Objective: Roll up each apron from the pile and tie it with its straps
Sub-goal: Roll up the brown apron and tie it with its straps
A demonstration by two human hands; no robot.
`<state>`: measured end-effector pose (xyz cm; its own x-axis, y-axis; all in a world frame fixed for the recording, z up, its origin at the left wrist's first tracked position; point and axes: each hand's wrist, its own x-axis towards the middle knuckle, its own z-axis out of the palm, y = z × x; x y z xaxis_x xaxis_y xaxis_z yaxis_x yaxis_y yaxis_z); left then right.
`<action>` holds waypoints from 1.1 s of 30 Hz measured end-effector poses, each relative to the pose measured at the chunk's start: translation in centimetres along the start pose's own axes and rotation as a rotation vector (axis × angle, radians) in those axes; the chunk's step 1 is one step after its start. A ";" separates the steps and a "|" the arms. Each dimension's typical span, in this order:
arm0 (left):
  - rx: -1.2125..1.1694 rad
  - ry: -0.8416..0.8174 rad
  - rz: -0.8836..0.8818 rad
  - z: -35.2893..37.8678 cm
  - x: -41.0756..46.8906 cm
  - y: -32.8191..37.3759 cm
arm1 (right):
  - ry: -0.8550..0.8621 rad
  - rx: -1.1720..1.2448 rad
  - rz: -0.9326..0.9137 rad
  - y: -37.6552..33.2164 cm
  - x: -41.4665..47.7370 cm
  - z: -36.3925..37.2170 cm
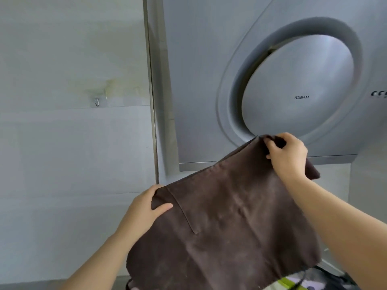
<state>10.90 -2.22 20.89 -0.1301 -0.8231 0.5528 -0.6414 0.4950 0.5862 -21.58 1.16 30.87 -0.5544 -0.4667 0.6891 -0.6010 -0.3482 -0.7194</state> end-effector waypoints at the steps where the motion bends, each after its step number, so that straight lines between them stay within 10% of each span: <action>1: -0.005 0.043 -0.003 0.6 -0.2 -0.1 | 0.018 0.055 0.030 -0.5 -0.1 0.2; 9: 0.188 0.486 0.370 3.0 -1.6 1.0 | 0.184 0.307 0.120 -2.8 0.3 0.5; 16: 0.024 0.520 0.479 5.1 -2.4 1.7 | 0.327 0.416 0.198 -3.5 0.1 1.3; 24: -0.250 0.161 -0.171 5.7 -2.2 2.5 | 0.312 0.595 0.214 -5.9 -0.9 2.4; 28: -0.939 -0.228 -0.448 6.4 -2.8 2.8 | 0.264 0.667 0.265 -6.8 -0.5 3.2; 33: -1.403 -0.331 -0.647 6.8 -3.7 4.3 | 0.246 0.740 0.350 -7.4 -0.1 3.6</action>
<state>3.49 1.08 17.33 -0.3963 -0.9174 -0.0365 0.5058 -0.2513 0.8253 -15.04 0.88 35.80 -0.7989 -0.4863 0.3539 0.1118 -0.6983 -0.7071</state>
